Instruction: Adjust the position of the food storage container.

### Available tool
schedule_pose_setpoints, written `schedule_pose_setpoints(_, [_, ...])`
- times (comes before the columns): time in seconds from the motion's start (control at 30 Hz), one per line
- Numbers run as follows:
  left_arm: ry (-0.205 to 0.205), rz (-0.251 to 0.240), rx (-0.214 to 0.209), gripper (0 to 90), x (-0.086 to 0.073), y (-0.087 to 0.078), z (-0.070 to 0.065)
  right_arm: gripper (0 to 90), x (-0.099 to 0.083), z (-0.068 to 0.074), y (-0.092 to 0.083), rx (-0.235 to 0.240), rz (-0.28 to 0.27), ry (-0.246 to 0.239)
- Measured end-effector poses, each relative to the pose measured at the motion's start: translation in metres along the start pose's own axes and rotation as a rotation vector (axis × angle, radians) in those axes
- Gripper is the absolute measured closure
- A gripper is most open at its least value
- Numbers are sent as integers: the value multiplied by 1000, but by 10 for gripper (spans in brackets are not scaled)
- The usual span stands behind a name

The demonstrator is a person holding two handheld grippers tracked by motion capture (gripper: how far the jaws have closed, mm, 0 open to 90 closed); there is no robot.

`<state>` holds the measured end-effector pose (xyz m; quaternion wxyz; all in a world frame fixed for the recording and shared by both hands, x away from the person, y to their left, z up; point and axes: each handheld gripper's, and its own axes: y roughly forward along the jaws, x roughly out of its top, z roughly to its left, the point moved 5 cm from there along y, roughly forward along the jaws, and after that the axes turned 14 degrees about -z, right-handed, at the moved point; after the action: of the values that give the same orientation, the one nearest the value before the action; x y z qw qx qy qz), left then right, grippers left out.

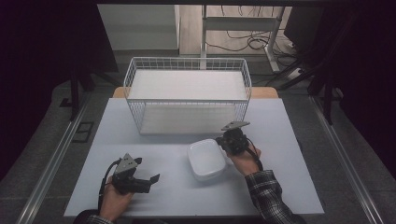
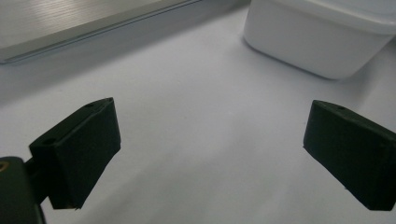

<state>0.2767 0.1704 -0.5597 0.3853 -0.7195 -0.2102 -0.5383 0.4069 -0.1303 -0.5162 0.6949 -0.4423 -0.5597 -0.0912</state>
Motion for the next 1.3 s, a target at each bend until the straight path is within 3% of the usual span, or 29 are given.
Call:
schedule_pose_setpoints(0.23, [-12,5,-3,36,0,0,1,887,10,27,18,68,13,-42])
schedule_pose_setpoints(0.27, [-14,7,-2,39,0,-1,1,886,12,38,24,101,17,-62])
schedule_pose_setpoints(0.33, [-25,19,1,42,-1,-2,2,884,14,45,25,106,11,-91])
schedule_pose_setpoints(0.4, [-32,23,2,44,-1,-2,2,884,14,45,23,102,6,-97])
schedule_pose_setpoints(0.47, [-22,33,19,46,0,-3,4,885,13,41,6,98,-23,-83])
schedule_pose_setpoints(0.53, [-20,35,21,43,0,-4,5,885,12,39,0,96,-32,-83])
schedule_pose_setpoints(0.57, [-47,14,7,56,4,-6,9,884,3,35,-18,93,-40,-59])
schedule_pose_setpoints(0.6, [-47,14,7,76,4,-6,9,884,3,35,-18,93,-40,-59])
schedule_pose_setpoints(0.63, [-42,14,17,110,7,-5,13,884,-9,33,-34,85,-34,-41])
schedule_pose_setpoints(0.7, [-30,5,12,223,12,-2,17,884,-23,32,-47,82,-21,-18])
schedule_pose_setpoints(0.8, [-64,-10,-15,410,18,8,21,884,-36,33,-58,81,-1,-4])
schedule_pose_setpoints(0.83, [-50,7,-37,474,24,25,21,883,-46,38,-65,106,10,36])
schedule_pose_setpoints(0.87, [-50,7,-37,512,24,25,21,883,-46,38,-65,106,10,36])
schedule_pose_setpoints(0.9, [-11,38,-67,568,28,41,17,881,-50,42,-67,127,21,54])
schedule_pose_setpoints(0.93, [-11,38,-67,594,28,41,17,881,-50,42,-67,127,21,54])
schedule_pose_setpoints(0.97, [18,61,-106,642,32,61,11,878,-52,47,-64,141,29,51])
schedule_pose_setpoints(1.13, [24,81,-156,738,33,80,-3,876,-50,54,-57,156,33,51])
schedule_pose_setpoints(1.17, [40,95,-155,782,31,80,-7,876,-50,55,-56,143,37,34])
schedule_pose_setpoints(1.3, [8,96,-166,795,31,75,-9,876,-49,52,-54,140,30,40])
